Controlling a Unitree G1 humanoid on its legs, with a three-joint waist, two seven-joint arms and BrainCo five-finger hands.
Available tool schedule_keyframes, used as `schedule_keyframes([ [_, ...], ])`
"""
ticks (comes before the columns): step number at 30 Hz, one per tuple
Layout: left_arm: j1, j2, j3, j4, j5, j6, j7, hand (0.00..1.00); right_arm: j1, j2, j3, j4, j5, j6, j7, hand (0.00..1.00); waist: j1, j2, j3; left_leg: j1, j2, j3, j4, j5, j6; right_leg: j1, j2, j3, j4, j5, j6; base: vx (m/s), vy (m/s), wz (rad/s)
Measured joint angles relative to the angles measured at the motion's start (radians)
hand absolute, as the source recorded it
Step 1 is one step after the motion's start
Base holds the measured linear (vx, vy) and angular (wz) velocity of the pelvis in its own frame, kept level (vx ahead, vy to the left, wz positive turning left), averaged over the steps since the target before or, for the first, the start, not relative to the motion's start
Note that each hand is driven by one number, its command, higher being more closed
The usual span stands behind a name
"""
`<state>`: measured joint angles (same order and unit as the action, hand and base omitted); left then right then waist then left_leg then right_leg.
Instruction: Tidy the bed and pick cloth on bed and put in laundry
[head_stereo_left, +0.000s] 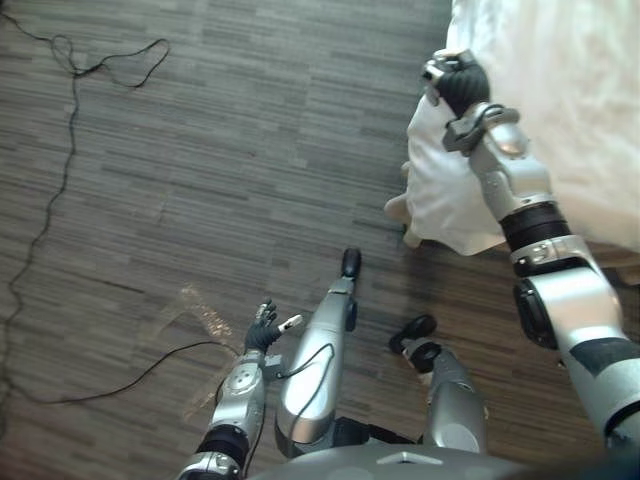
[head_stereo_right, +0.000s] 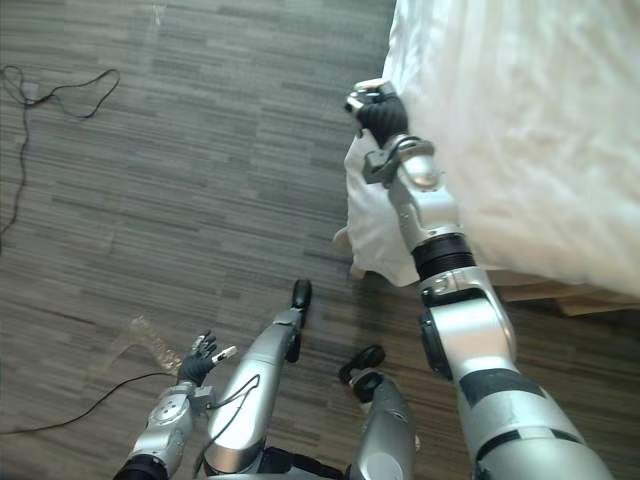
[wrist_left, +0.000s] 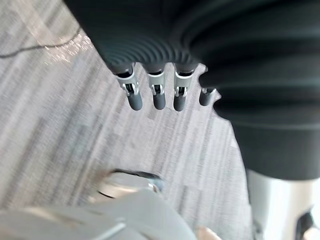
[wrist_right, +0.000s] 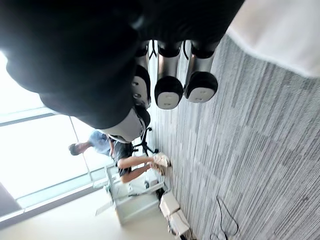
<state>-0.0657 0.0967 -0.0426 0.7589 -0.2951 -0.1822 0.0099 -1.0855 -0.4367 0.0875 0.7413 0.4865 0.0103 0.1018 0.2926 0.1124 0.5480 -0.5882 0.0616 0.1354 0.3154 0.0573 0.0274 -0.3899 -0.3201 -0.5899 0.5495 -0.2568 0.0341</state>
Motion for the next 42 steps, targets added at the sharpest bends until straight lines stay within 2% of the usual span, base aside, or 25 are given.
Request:
schedule_keyframes([
  [1, -0.017, -0.003, -0.013, 0.000, 0.000, -0.001, -0.007, 0.00, -0.002, -0.016, -0.002, -0.009, 0.000, -0.001, 0.007, 1.00, 0.000, 0.014, -0.002, -0.039, 0.002, 0.002, 0.027, -0.003, -0.001, -0.049, -0.014, 0.011, 0.045, -0.016, -0.008, -0.07, -0.088, -0.07],
  [4, -0.049, -0.002, -0.030, 0.000, -0.021, -0.002, -0.012, 0.00, -0.026, 0.001, 0.000, -0.035, -0.001, 0.000, 0.008, 1.00, -0.001, 0.017, -0.003, -0.112, 0.014, -0.001, 0.096, -0.021, -0.006, -0.129, -0.030, 0.036, 0.124, -0.049, -0.023, -0.08, -0.113, -0.08],
  [6, -0.075, -0.008, -0.025, -0.010, -0.048, -0.006, -0.012, 0.00, -0.027, 0.004, -0.001, -0.061, 0.001, -0.006, 0.002, 1.00, -0.002, 0.018, -0.004, -0.185, 0.036, -0.009, 0.187, -0.056, -0.008, -0.183, -0.034, 0.043, 0.196, -0.087, -0.036, -0.10, -0.156, 0.04],
  [10, -0.083, -0.040, 0.035, -0.043, -0.071, -0.010, -0.005, 0.00, -0.007, 0.042, -0.006, -0.123, 0.023, -0.006, 0.000, 1.00, -0.013, 0.018, -0.004, -0.272, 0.052, -0.005, 0.276, -0.095, -0.010, -0.268, -0.050, 0.068, 0.288, -0.123, -0.046, -0.07, -0.093, -0.06],
  [14, -0.082, -0.081, 0.087, -0.094, -0.074, -0.008, 0.013, 0.00, 0.138, 0.141, -0.010, -0.123, 0.073, 0.001, 0.011, 1.00, -0.038, 0.016, -0.003, -0.301, 0.062, 0.022, 0.304, -0.111, 0.002, -0.311, -0.060, 0.095, 0.313, -0.129, -0.034, -0.02, -0.027, -0.11],
  [19, -0.078, -0.098, 0.091, -0.128, -0.065, 0.005, 0.063, 0.00, 0.358, 0.256, -0.009, -0.060, 0.092, 0.003, 0.041, 1.00, -0.096, 0.013, -0.001, -0.280, 0.067, 0.061, 0.302, -0.114, 0.014, -0.308, -0.063, 0.122, 0.296, -0.103, -0.029, 0.04, -0.015, -0.16],
  [21, -0.077, -0.101, 0.091, -0.136, -0.056, 0.013, 0.075, 0.00, 0.395, 0.263, -0.034, -0.022, 0.092, 0.002, 0.037, 1.00, -0.111, 0.011, -0.001, -0.251, 0.067, 0.079, 0.287, -0.113, 0.016, -0.296, -0.061, 0.138, 0.283, -0.095, -0.027, 0.03, -0.026, -0.19],
  [23, -0.076, -0.098, 0.082, -0.137, -0.056, 0.032, 0.084, 0.00, 0.468, 0.256, -0.069, 0.004, 0.092, -0.021, 0.025, 1.00, -0.138, 0.008, -0.001, -0.196, 0.066, 0.094, 0.251, -0.107, 0.017, -0.255, -0.054, 0.145, 0.252, -0.083, -0.024, 0.03, -0.050, -0.18],
  [27, -0.069, -0.077, 0.042, -0.138, -0.056, 0.069, 0.084, 0.00, 0.554, 0.230, -0.095, 0.039, 0.122, -0.072, 0.013, 1.00, -0.178, -0.011, -0.004, -0.099, 0.056, 0.109, 0.171, -0.087, 0.004, -0.184, -0.041, 0.150, 0.195, -0.067, -0.021, 0.03, -0.076, -0.11],
  [30, -0.069, -0.069, 0.040, -0.137, -0.042, 0.130, 0.094, 0.00, 0.647, 0.228, -0.126, 0.062, 0.159, -0.128, 0.015, 1.00, -0.210, -0.041, -0.008, -0.014, 0.062, 0.120, 0.131, -0.075, -0.002, -0.113, -0.018, 0.156, 0.155, -0.060, -0.021, 0.04, -0.109, -0.16],
  [31, -0.069, -0.066, 0.038, -0.137, -0.037, 0.138, 0.100, 0.00, 0.656, 0.229, -0.128, 0.068, 0.160, -0.134, 0.016, 1.00, -0.215, -0.045, -0.010, -0.004, 0.064, 0.122, 0.129, -0.076, -0.003, -0.104, -0.015, 0.159, 0.151, -0.059, -0.021, 0.04, -0.107, -0.25],
  [33, -0.074, -0.035, 0.027, -0.119, -0.028, 0.171, 0.105, 0.00, 0.713, 0.230, -0.151, 0.080, 0.176, -0.169, 0.051, 1.00, -0.244, -0.062, -0.014, 0.053, 0.081, 0.131, 0.122, -0.084, -0.015, -0.049, 0.010, 0.166, 0.115, -0.051, -0.020, 0.03, -0.094, -0.28],
  [34, -0.077, -0.027, 0.027, -0.106, -0.027, 0.175, 0.105, 0.00, 0.730, 0.230, -0.161, 0.080, 0.180, -0.179, 0.062, 1.00, -0.249, -0.066, -0.016, 0.067, 0.083, 0.133, 0.118, -0.086, -0.017, -0.034, 0.016, 0.168, 0.105, -0.049, -0.019, 0.02, -0.052, -0.29],
  [38, -0.063, 0.050, 0.048, -0.048, -0.025, 0.204, 0.096, 0.00, 0.867, 0.216, -0.229, 0.049, 0.197, -0.236, 0.145, 1.00, -0.287, -0.111, -0.030, 0.235, 0.096, 0.176, 0.037, -0.094, -0.032, 0.108, 0.062, 0.200, -0.007, -0.019, -0.006, 0.05, -0.028, -0.41],
  [41, -0.060, 0.085, 0.054, -0.036, -0.013, 0.223, 0.072, 0.00, 0.958, 0.185, -0.280, -0.010, 0.198, -0.261, 0.199, 1.00, -0.318, -0.115, -0.043, 0.341, 0.091, 0.191, -0.027, -0.087, -0.041, 0.216, 0.088, 0.204, -0.107, 0.017, 0.011, 0.10, 0.032, -0.23],
  [42, -0.048, 0.092, 0.061, -0.022, -0.008, 0.234, 0.061, 0.00, 0.992, 0.180, -0.295, -0.037, 0.198, -0.263, 0.217, 1.00, -0.333, -0.118, -0.083, 0.365, 0.086, 0.197, -0.056, -0.082, -0.041, 0.243, 0.097, 0.201, -0.147, 0.031, 0.019, 0.13, 0.037, -0.11],
])
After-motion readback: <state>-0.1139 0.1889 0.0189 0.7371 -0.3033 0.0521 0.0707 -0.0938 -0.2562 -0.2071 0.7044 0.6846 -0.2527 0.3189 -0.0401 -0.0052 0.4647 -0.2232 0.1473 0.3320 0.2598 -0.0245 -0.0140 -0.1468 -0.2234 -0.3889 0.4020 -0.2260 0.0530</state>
